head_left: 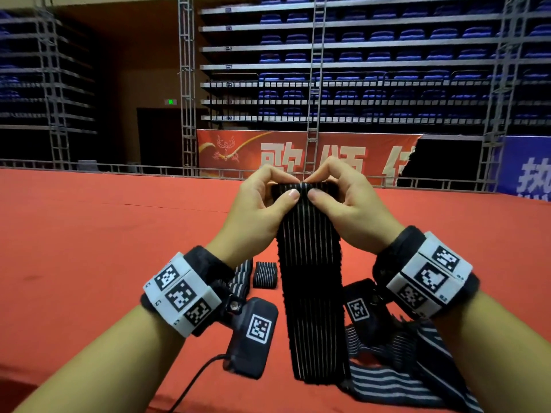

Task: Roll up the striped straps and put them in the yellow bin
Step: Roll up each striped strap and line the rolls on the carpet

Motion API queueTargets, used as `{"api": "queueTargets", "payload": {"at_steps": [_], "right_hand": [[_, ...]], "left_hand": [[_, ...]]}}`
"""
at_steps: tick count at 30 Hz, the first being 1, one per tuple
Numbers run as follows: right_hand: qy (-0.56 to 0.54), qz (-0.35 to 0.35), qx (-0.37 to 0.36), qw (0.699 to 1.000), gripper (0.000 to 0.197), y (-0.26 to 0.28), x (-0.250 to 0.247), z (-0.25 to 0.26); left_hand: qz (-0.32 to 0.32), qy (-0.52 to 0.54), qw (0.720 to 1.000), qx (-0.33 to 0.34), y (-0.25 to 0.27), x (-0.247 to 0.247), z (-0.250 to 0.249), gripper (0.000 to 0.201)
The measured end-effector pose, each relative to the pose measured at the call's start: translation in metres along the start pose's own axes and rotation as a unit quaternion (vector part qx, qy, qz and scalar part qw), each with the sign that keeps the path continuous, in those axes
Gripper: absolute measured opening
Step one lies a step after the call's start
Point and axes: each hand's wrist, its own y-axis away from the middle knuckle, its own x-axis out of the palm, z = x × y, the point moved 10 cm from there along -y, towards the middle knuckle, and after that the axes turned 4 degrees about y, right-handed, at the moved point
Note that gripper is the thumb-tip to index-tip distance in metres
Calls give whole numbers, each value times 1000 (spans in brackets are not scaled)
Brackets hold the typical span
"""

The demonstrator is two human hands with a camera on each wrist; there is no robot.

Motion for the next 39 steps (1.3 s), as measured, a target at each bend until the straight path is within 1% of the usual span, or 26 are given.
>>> {"api": "queueTargets", "payload": {"at_steps": [2, 3, 6, 9, 11, 13, 15, 16, 18, 20, 24, 26, 28, 30, 32, 33, 35, 37, 39], "right_hand": [[-16, 17, 19, 1000, 13, 0, 5, -6], [-11, 19, 19, 1000, 14, 0, 5, -8], [41, 3, -7, 999, 7, 3, -1, -5], [72, -12, -46, 996, 3, 9, 1, 5], [50, -7, -33, 998, 9, 10, 4, 4], [-1, 8, 19, 1000, 20, 7, 7, -6], [-18, 12, 53, 998, 21, 4, 7, -14], [-18, 8, 51, 999, 18, 3, 6, -14], [-22, 4, 32, 999, 12, 3, 6, -8], [-28, 4, 16, 999, 11, 4, 9, -3], [-86, 12, 62, 994, 22, 7, 15, -10], [-81, -11, 48, 996, 16, 8, 8, -7], [-67, -53, 29, 996, 13, 10, -1, -3], [-71, -64, 29, 995, 14, 15, -3, -4], [-105, -41, 53, 992, 9, 20, 4, -9], [-113, -32, 58, 991, 7, 22, 5, -11], [-98, -40, 52, 993, 9, 24, 2, -9], [-99, -46, 48, 993, 13, 26, -1, -7], [-126, -46, 60, 989, 13, 29, 0, -6]], "left_hand": [[14, -15, 1000, 10, 0, 0, -2, 5], [25, -16, 1000, 3, 0, 2, 0, 7], [38, -5, 998, -43, 4, 7, 10, 4], [28, 0, 998, -49, 4, 6, 12, 2], [27, 13, 999, -28, 2, 6, 8, 4], [25, 4, 1000, -3, 2, 5, 2, 5], [14, -11, 1000, 8, 4, 4, 1, 4], [11, -8, 1000, 3, 4, 4, 2, 3], [-3, 1, 1000, -16, 6, 1, 7, 10], [-15, 0, 1000, -16, 6, -2, 8, 7], [-19, -8, 1000, 5, 6, -5, 2, 6], [-13, 15, 1000, -20, 8, -3, 8, 11], [-6, 40, 998, -45, 11, 0, 12, 9], [-2, 35, 999, -27, 11, 1, 8, 7], [7, 27, 1000, -1, 10, 3, 2, 9], [14, 27, 1000, 4, 10, 5, 0, 10], [18, 30, 999, 0, 12, 10, 1, 10], [10, 39, 999, -6, 14, 12, 1, 8], [0, 35, 999, 6, 15, 12, -1, 6]]}}
